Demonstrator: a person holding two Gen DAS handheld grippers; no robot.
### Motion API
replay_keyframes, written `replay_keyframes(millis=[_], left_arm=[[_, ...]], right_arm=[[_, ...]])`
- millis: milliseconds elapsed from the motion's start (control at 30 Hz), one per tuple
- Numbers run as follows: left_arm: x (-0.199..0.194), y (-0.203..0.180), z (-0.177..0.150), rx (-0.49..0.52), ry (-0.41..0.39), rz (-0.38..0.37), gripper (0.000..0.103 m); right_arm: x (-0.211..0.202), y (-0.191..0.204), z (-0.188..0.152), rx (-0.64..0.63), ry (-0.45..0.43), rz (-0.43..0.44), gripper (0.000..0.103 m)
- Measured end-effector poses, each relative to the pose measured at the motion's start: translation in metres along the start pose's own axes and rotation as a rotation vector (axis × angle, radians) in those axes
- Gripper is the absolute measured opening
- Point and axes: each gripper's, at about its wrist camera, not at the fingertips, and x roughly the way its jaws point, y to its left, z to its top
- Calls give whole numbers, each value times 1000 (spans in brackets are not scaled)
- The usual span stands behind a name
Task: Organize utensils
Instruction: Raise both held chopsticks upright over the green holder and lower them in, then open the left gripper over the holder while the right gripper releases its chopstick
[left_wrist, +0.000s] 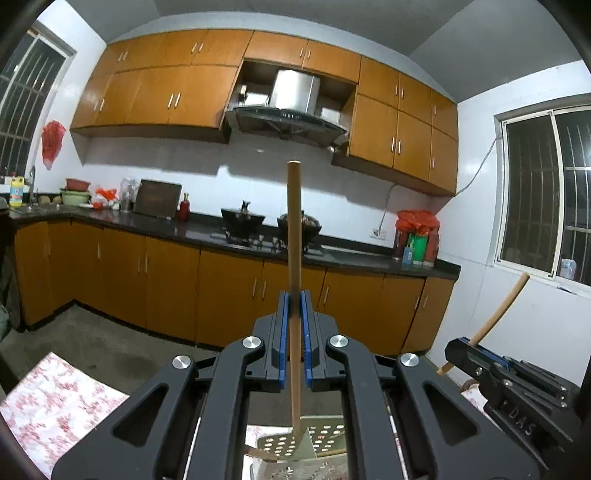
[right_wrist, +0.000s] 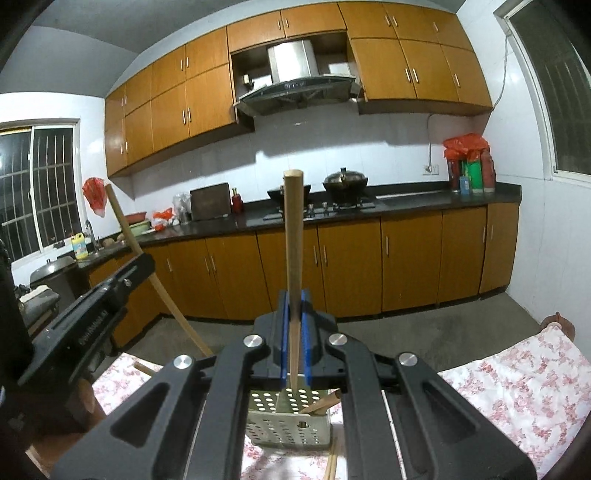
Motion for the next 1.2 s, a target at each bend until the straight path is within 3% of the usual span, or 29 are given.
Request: replay_keyframes(millis=[300,367,400,433,767,1200], left_arm=[[17,7,-26,-21,88,-14,9],[15,6,-25,-16,88,-16,19],[13,7,-23,-14,84,-14,34],[10,6,-21,-10,74,-10,42],[4,6,-13,-5,89,9,43],[-32,10,2,23,64,51,43]], right_arm=[[19,-8,-20,14,69,8,10],[18,-8,-21,19,72,12,11],[17,-8,-21,20,71,10,15],[16,-8,-20,21,67,10,16],[1,-13,-13,21,38,-4,22],[-53,-21,-12,10,-21,-59,29]])
